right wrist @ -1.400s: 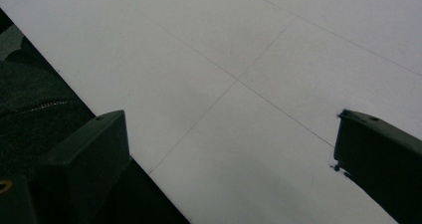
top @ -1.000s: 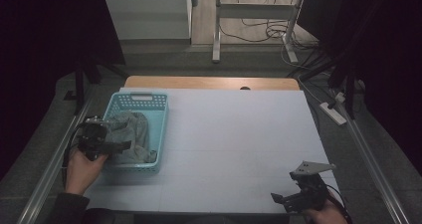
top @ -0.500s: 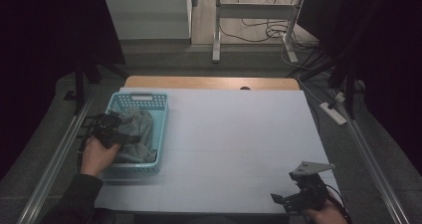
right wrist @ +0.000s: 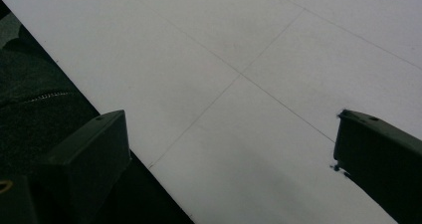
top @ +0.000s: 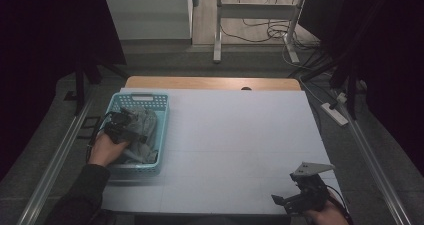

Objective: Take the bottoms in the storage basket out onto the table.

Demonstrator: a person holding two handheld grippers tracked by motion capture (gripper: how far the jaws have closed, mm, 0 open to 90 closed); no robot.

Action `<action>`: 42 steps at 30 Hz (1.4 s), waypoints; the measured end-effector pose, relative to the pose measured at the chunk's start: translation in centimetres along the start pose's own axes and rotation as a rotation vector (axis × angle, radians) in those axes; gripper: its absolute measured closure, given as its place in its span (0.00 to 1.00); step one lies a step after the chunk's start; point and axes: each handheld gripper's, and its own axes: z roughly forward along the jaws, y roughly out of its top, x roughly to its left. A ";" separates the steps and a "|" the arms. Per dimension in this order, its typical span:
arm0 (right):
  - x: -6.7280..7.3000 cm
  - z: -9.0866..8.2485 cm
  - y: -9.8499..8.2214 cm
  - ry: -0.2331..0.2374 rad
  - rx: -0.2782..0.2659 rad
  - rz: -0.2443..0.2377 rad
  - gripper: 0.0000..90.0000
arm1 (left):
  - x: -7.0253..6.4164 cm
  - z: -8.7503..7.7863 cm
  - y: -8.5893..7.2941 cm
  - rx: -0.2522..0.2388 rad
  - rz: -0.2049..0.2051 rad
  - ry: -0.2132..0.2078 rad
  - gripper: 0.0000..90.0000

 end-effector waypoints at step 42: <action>0.1 0.0 0.0 0.004 0.002 -0.014 0.01 | 1.4 -6.8 -0.8 -0.267 -0.093 -0.153 0.86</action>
